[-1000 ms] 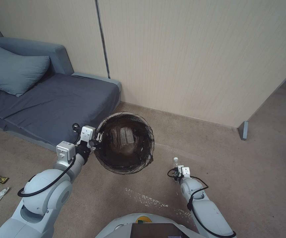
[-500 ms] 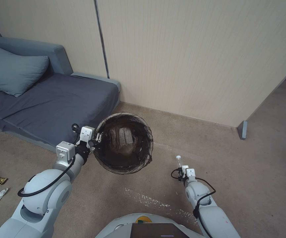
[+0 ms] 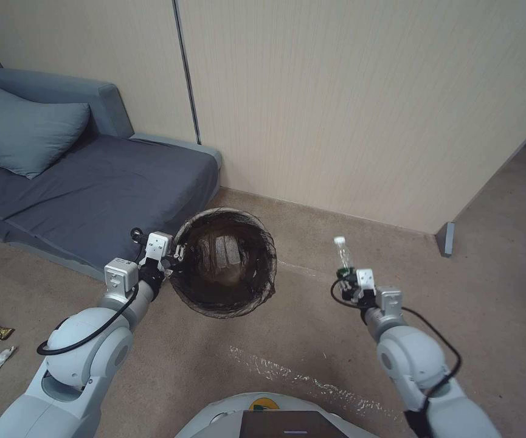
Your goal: Pick up the trash bin, then pick up the garbage from the floor and place it into the trash bin.
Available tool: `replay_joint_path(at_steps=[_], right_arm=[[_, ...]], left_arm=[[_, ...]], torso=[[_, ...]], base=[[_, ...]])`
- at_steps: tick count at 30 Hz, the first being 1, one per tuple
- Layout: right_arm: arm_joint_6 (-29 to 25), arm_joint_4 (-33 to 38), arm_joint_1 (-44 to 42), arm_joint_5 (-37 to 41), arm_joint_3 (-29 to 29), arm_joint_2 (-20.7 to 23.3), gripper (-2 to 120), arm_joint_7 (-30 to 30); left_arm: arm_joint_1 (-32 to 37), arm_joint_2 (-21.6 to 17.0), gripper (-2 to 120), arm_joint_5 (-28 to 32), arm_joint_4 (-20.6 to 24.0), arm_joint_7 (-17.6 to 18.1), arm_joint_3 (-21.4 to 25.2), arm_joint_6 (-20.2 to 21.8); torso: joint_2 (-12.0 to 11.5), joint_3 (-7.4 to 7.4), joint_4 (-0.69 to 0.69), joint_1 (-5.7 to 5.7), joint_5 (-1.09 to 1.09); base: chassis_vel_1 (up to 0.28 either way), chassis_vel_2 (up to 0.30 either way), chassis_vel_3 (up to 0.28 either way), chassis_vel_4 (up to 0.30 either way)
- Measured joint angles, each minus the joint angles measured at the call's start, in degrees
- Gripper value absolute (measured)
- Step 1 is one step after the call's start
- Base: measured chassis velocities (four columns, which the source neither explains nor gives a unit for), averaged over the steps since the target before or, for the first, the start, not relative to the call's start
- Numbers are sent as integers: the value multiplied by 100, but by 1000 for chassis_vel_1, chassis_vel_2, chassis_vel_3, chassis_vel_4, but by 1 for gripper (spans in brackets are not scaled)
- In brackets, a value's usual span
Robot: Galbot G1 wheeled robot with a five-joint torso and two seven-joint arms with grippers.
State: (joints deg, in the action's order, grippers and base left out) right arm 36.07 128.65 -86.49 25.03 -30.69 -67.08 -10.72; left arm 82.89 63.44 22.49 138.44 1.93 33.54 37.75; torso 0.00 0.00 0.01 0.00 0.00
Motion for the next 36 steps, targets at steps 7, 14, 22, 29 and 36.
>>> replay_joint_path(at_steps=[7,14,22,29,36], right_arm=[[119,910,326,981,80,768,28,16],[-152,1047,1049,1739,287,1597,28,544],[-542,952,1435,2188,577,2336,28,971],[-733,471,2439,2429,1457,2958,28,1104],[-702,166,3552,2471,2914,3123,28,1019]], left_arm=[[1,8,0,-34,-4,-5,-20,-5],[-3,63,0,-134,-54,-27,-61,-5],[-123,92,0,-192,-175,-56,-164,-7],[-253,130,0,-217,-303,-67,-176,-10],[-281,195,0,-256,-368,-67,-175,-13]], torso=[[0,0,0,0,-1],[0,0,-1,0,-1],[0,0,1,0,-1],[0,1,-2,0,-1],[0,1,-1,0,0]], base=[[0,0,0,0],[0,0,0,0],[0,0,0,0],[0,0,0,0],[0,0,0,0]])
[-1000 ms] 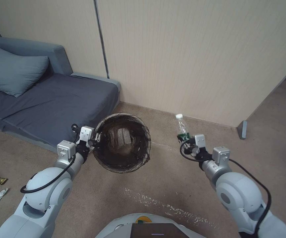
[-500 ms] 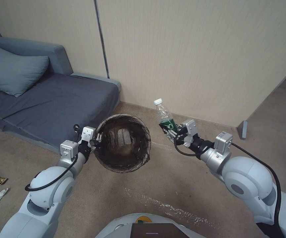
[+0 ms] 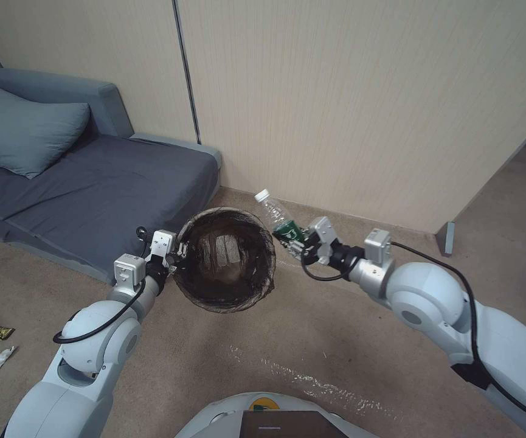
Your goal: Pick up the trash bin, then pick up the garbage from the floor and place it into the trash bin.
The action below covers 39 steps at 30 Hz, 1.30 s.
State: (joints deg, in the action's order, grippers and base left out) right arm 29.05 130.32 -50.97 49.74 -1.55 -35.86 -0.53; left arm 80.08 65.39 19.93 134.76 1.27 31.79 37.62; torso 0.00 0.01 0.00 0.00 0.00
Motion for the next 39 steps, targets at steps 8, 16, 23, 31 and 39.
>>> replay_joint_path(at_steps=[8,16,23,31,39], right_arm=[[102,-548,1640,62,1615,-245,28,-166],[205,-850,2370,327,2536,-764,28,-450],[347,-1013,2823,532,3143,-1142,28,-698],[562,-1095,3377,956,3728,-1458,28,-1081],[819,-1140,3342,1047,3802,-1493,34,-1678]], left_arm=[[36,26,0,-21,-2,1,73,-4],[55,21,0,-20,-34,-5,126,-6],[50,20,0,-20,-51,-1,142,-6],[137,-2,0,-15,59,-9,171,8],[140,5,0,-11,92,-29,173,9]], torso=[[0,0,-1,0,2],[0,0,0,0,2],[0,0,0,0,2],[0,-1,-1,0,2],[0,-1,1,0,0]], base=[[0,0,0,0],[0,0,0,0],[0,0,0,0],[0,0,0,0],[0,0,0,0]])
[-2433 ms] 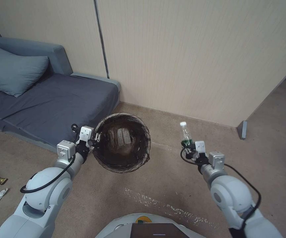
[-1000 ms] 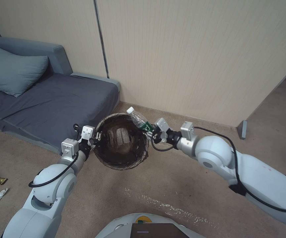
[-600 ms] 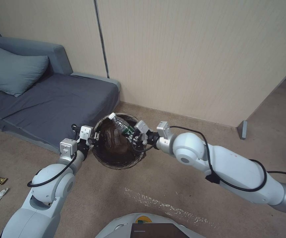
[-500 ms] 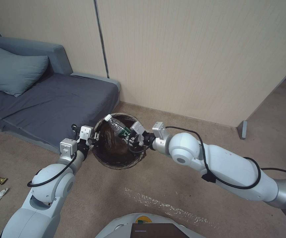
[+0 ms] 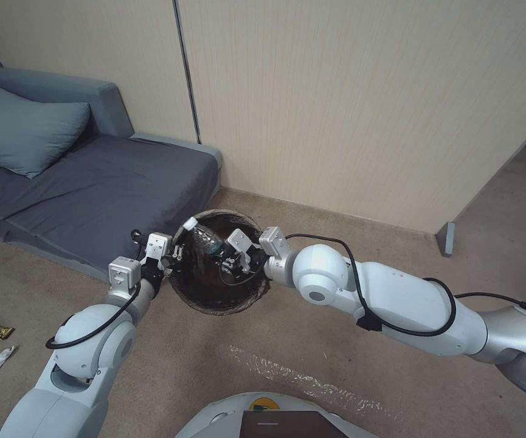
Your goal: Pick up the trash bin, then pick up the garbage from the floor and place it into the trash bin.
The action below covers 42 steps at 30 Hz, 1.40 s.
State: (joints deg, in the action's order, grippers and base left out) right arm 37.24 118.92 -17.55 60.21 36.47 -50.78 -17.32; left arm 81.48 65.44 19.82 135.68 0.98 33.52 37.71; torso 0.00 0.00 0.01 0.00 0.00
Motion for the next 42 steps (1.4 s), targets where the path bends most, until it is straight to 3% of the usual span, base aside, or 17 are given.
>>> replay_joint_path(at_steps=[15,20,24,28,29,32,33,35,37,38,39,40,41,42], right_arm=[[52,447,-222,219,-421,282,92,-278],[23,643,-214,394,-636,372,100,-282],[-92,988,-366,626,-1164,510,100,-348],[-340,1367,-1187,503,-2370,827,100,-405],[-340,1367,-1187,503,-2370,827,100,-405],[-749,1555,-2161,-120,-3422,1033,100,-465],[-749,1555,-2161,-120,-3422,1033,100,-465],[-838,1620,-3051,-538,-4229,702,100,-534],[-860,1659,-3397,-789,-4564,529,100,-509],[-945,1724,-3956,-1431,-5132,274,100,-291],[-945,1724,-3956,-1431,-5132,274,100,-291],[-1065,1761,-4352,-1867,-5515,99,100,-63],[-1249,1786,-4913,-2429,-5963,-118,100,171],[-1249,1786,-4913,-2429,-5963,-118,100,171]], left_arm=[[-121,45,0,6,-121,-11,-30,-3],[-150,68,0,1,-152,-11,-44,-4],[-177,84,0,-5,-185,-11,-54,-4],[-137,132,0,-23,-129,-7,-50,17],[-137,132,0,-23,-129,-7,-50,17],[-25,225,0,-80,-2,-20,-28,30],[-25,225,0,-80,-2,-20,-28,30],[232,374,0,-160,217,-35,131,14],[281,404,0,-179,272,-35,159,11],[321,422,0,-192,343,-33,176,11],[321,422,0,-192,343,-33,176,11],[338,425,0,-194,371,-33,180,11],[358,423,0,-198,403,-35,189,10],[358,423,0,-198,403,-35,189,10]], torso=[[0,0,0,0,-1],[0,0,0,0,0],[0,0,-2,0,0],[0,0,1,0,-1],[0,0,1,0,-1],[0,-1,2,0,0],[0,-1,2,0,0],[0,0,0,0,-3],[1,-1,-5,-1,-5],[1,-1,-5,0,0],[1,-1,-5,0,0],[1,-1,-6,-1,0],[1,-1,1,-1,-2],[1,-1,1,-1,-2]], base=[[0,0,0,0],[0,0,0,0],[0,0,0,0],[0,0,0,0],[0,0,0,0],[0,0,0,0],[0,0,0,0],[0,0,0,0],[0,0,0,0],[0,0,0,0],[0,0,0,0],[0,0,0,0],[0,0,0,0],[0,0,0,0]])
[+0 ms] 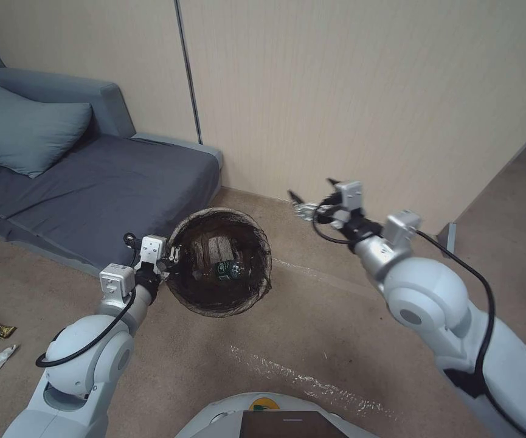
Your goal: Pick up the trash bin, then pick up the garbage from the floor and place it into the trash bin.
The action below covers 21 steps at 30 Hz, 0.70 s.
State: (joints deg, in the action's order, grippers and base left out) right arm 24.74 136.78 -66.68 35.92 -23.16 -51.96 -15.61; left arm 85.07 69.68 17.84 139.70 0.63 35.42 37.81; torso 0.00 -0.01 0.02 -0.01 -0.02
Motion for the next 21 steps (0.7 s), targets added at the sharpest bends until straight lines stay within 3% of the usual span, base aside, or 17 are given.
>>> replay_joint_path(at_steps=[3,4,6,7,8,12,15,21], right_arm=[[-656,-130,-1016,-936,-748,-475,100,386],[-656,-130,-1016,-936,-748,-475,100,386],[-1215,-295,-1397,-1502,-1065,-884,100,497],[-1623,-415,-1669,-2003,-1210,-1288,100,524],[-1623,-415,-1669,-2003,-1210,-1288,100,524],[-2076,-462,-2231,-2637,-1247,-2039,100,457],[-2304,-520,-2447,-2969,-1204,-2345,100,427],[-2683,-666,-2622,-3390,-1089,-2706,100,435]], left_arm=[[67,1,0,-16,76,-1,45,-9],[67,1,0,-16,76,-1,45,-9],[98,40,0,-44,121,-3,58,-22],[127,95,0,-80,139,1,64,-39],[127,95,0,-80,139,1,64,-39],[177,158,0,-201,137,9,47,-106],[178,173,0,-238,123,13,27,-135],[184,223,0,-292,101,18,5,-191]], torso=[[0,0,2,0,2],[0,0,2,0,2],[0,0,-1,0,2],[0,0,-1,0,0],[0,0,-1,0,0],[0,0,-1,0,2],[0,0,-1,0,4],[0,0,-2,0,3]], base=[[0,0,0,0],[0,0,0,0],[0,0,0,0],[0,0,0,0],[0,0,0,0],[0,0,0,0],[0,0,0,0],[0,0,0,0]])
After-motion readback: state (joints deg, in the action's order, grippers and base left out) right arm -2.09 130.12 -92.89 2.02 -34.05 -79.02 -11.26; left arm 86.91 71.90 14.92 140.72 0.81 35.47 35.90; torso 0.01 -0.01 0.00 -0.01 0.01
